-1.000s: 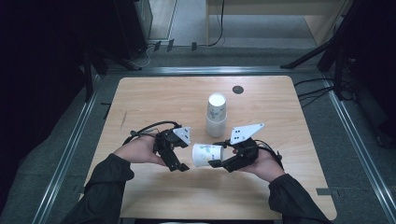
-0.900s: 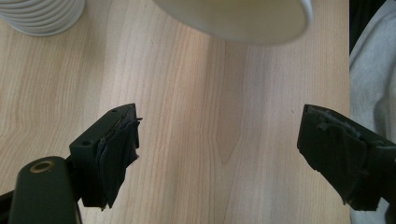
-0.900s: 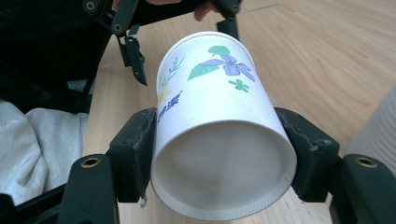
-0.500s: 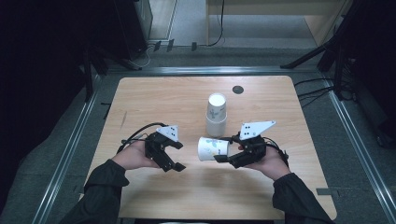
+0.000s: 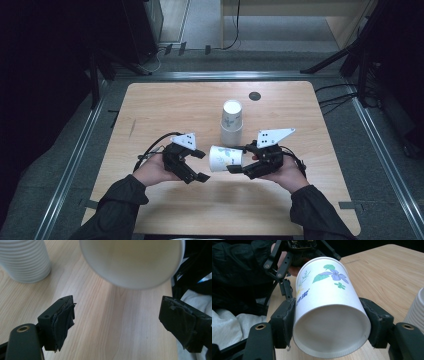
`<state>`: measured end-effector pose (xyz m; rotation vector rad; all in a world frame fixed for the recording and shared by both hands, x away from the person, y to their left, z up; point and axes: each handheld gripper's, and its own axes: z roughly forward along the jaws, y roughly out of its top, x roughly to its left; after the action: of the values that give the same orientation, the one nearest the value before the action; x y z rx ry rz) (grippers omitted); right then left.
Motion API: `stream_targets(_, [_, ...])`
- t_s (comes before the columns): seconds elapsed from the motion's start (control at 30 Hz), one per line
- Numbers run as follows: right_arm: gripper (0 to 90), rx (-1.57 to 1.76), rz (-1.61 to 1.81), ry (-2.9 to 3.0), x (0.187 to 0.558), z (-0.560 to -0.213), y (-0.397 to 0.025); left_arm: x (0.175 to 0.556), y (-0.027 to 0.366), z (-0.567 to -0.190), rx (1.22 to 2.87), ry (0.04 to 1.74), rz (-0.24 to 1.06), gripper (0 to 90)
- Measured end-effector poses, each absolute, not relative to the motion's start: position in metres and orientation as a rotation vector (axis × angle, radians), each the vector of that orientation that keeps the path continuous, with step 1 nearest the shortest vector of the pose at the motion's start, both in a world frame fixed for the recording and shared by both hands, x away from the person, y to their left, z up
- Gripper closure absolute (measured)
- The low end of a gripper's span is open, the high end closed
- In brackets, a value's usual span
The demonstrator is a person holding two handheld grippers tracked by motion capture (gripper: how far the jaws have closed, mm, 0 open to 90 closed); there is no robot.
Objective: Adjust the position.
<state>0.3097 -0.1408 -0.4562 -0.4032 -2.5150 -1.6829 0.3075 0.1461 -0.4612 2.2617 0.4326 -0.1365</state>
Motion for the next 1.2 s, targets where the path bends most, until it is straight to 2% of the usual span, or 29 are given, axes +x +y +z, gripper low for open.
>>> stream_targets(0.53, [34.2,-0.336,-1.672,-2.473,0.307,-0.458,-0.132,0.305,0.140,-0.458,2.122,0.364,-0.151,13.5])
stream_targets(0.87, [34.2,-0.312,-1.657,-2.440,0.306,-0.459,-0.125,0.303,0.139,-0.457,2.105,0.315,-0.155,14.5])
stream_targets(1.0, [34.2,-0.309,-1.644,-2.441,0.305,-0.460,-0.123,0.301,0.139,-0.458,2.113,0.290,-0.170,20.6])
stream_targets(1.2, [34.2,-0.309,-1.625,-2.445,0.305,-0.461,-0.123,0.300,0.139,-0.458,2.131,0.274,-0.153,22.1])
